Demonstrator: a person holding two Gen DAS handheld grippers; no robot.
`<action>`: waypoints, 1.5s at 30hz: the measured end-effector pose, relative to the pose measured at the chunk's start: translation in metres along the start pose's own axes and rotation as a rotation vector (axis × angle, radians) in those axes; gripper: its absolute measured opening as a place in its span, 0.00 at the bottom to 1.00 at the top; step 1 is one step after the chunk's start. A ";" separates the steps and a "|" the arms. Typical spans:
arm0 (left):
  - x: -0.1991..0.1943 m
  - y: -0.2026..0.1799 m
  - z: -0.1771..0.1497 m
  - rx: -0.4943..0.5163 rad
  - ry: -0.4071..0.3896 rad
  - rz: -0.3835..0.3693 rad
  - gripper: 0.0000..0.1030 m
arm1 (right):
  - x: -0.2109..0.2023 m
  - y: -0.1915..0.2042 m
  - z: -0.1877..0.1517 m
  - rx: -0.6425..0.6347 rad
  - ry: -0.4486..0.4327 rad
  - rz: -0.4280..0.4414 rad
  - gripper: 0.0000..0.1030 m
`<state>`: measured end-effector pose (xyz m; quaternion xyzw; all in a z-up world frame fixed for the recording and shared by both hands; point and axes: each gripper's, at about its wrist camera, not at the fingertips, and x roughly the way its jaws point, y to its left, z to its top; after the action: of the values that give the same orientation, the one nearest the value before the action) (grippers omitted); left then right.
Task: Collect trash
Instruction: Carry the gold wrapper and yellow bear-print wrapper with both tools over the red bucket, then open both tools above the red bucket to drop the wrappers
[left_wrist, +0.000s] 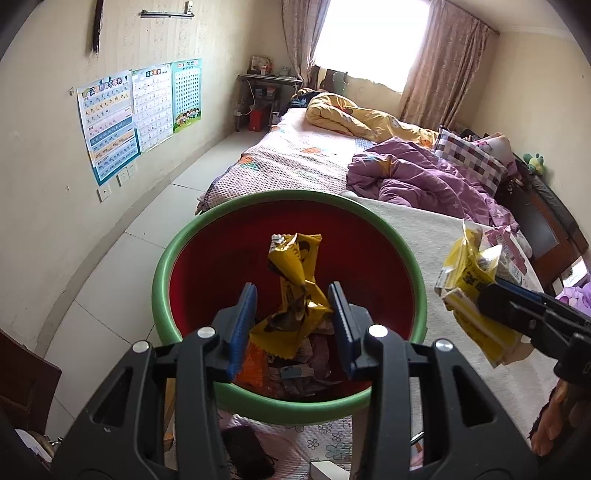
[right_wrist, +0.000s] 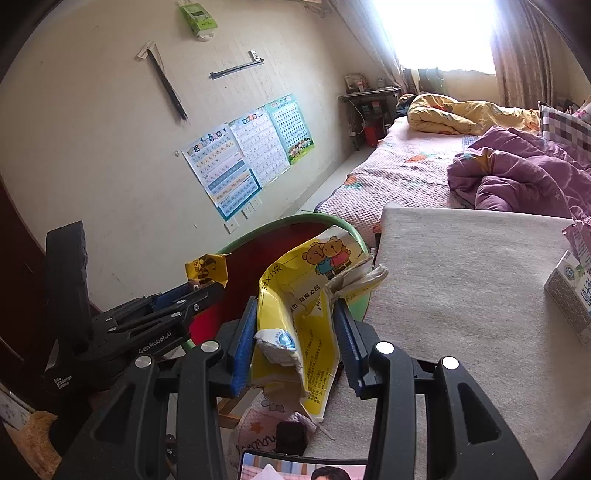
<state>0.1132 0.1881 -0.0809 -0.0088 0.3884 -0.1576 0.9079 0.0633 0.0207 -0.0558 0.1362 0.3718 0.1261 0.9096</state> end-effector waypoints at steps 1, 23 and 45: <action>0.000 0.002 0.000 -0.001 0.001 0.002 0.37 | 0.002 0.001 0.000 -0.003 0.005 0.004 0.39; 0.014 0.012 0.004 0.003 0.016 0.031 0.42 | 0.028 0.014 0.015 -0.027 0.052 0.087 0.42; -0.006 -0.036 0.015 0.031 -0.073 -0.019 0.62 | -0.051 -0.098 -0.021 0.148 -0.053 -0.197 0.58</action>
<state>0.1101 0.1544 -0.0609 -0.0039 0.3524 -0.1719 0.9199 0.0257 -0.0849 -0.0705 0.1689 0.3674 0.0046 0.9146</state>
